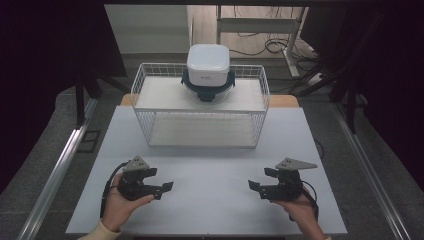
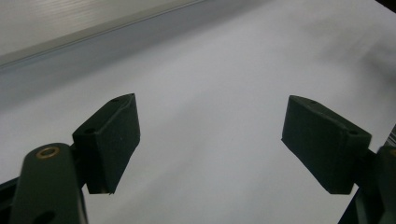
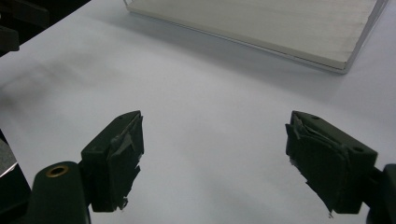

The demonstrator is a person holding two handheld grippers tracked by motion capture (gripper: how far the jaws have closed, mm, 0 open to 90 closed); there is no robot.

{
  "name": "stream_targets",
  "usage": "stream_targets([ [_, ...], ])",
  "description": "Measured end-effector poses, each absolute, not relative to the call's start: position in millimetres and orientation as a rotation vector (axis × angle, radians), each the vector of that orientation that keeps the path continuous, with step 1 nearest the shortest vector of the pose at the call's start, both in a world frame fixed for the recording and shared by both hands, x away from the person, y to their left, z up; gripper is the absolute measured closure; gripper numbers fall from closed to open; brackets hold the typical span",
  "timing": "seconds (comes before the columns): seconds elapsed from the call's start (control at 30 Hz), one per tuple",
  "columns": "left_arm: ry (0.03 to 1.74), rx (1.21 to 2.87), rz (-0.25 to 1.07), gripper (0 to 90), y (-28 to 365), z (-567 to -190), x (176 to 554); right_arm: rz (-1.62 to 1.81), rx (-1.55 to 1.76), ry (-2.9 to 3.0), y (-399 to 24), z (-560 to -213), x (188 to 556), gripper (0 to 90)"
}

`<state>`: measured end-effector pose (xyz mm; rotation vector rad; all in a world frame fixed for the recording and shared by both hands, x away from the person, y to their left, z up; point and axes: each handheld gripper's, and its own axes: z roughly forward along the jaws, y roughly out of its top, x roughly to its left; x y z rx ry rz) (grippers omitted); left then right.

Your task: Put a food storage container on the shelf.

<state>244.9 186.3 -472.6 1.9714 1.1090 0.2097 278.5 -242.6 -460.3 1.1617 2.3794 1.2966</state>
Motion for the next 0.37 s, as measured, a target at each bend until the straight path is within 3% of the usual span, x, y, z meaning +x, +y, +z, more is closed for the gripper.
stream_targets([
  [0.37, 1.111, 1.97, 0.218, 18.8, 185.5, -472.7, 244.8, 1.305, 1.162, 2.361, -245.7, -457.9, 278.2, 18.7],
])
